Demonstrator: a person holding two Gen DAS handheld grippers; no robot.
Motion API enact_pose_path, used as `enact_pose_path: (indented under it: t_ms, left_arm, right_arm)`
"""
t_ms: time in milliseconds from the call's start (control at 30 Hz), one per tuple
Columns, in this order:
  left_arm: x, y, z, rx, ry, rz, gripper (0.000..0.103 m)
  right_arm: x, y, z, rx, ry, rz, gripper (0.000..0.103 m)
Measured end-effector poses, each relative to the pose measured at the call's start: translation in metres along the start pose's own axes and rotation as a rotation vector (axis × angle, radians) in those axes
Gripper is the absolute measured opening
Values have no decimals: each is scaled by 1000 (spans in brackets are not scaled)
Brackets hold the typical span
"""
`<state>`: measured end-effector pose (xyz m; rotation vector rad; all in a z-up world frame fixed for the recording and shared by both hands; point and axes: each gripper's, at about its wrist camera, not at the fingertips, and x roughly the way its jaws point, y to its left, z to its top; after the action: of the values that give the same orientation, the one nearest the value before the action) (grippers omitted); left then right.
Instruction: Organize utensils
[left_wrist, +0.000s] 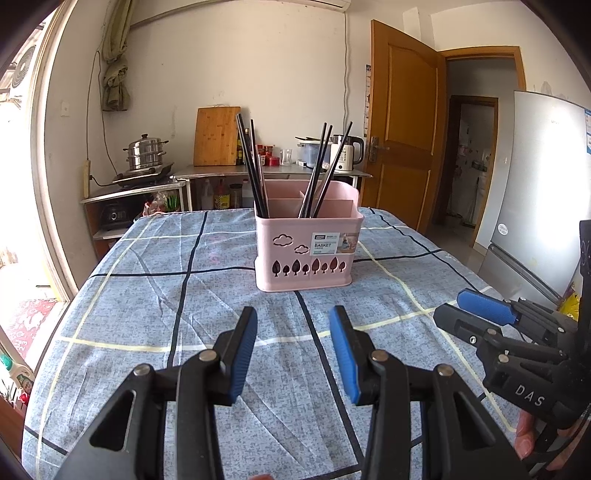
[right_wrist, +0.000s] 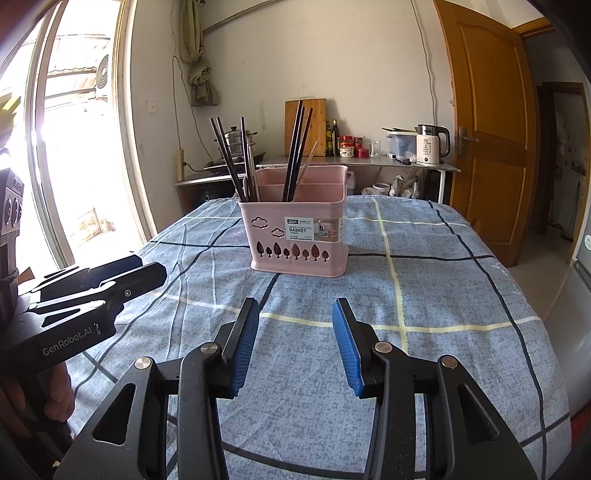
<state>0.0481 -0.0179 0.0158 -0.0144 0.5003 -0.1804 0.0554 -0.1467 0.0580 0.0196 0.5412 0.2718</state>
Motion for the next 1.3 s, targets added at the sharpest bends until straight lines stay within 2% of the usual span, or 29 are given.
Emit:
enact_pose_path:
  t_ms: [933,1300]
  left_arm:
    - [-3,-2,-2,4,-2,17,44]
    - [-3,-3,-3,-4,-6,-8,44]
  right_arm:
    - [0,4,-3,-9,10,-1,42]
    - [1,4,-2,-10,11,-1,42]
